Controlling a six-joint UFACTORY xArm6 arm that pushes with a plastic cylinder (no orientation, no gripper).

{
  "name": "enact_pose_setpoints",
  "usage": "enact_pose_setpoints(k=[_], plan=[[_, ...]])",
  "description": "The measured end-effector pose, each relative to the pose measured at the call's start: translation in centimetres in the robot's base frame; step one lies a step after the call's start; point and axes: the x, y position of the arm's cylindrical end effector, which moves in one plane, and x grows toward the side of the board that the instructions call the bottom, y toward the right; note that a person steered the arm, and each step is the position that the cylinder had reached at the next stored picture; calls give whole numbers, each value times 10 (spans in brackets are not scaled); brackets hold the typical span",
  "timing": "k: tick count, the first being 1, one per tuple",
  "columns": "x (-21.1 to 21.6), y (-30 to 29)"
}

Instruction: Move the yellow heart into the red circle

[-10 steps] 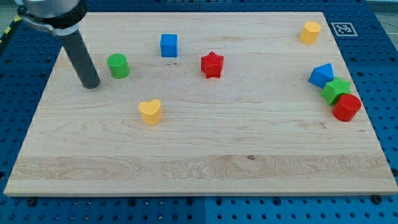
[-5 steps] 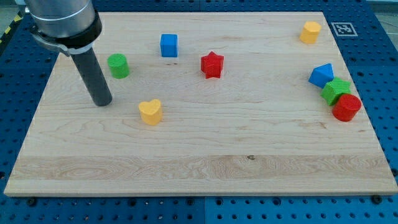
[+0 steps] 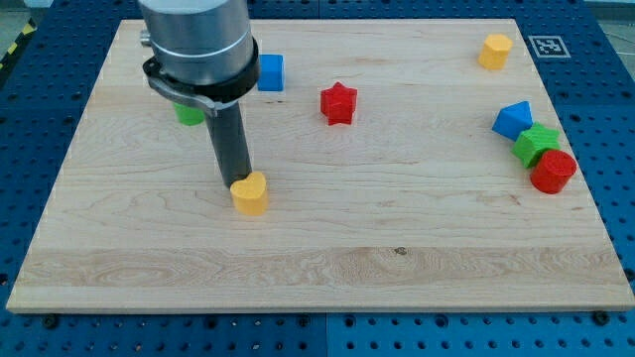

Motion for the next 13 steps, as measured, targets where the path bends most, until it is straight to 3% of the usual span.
enact_pose_setpoints(k=[2, 5, 8, 9, 13], plan=[[22, -12], [22, 49], [46, 59], [46, 93], [43, 131]])
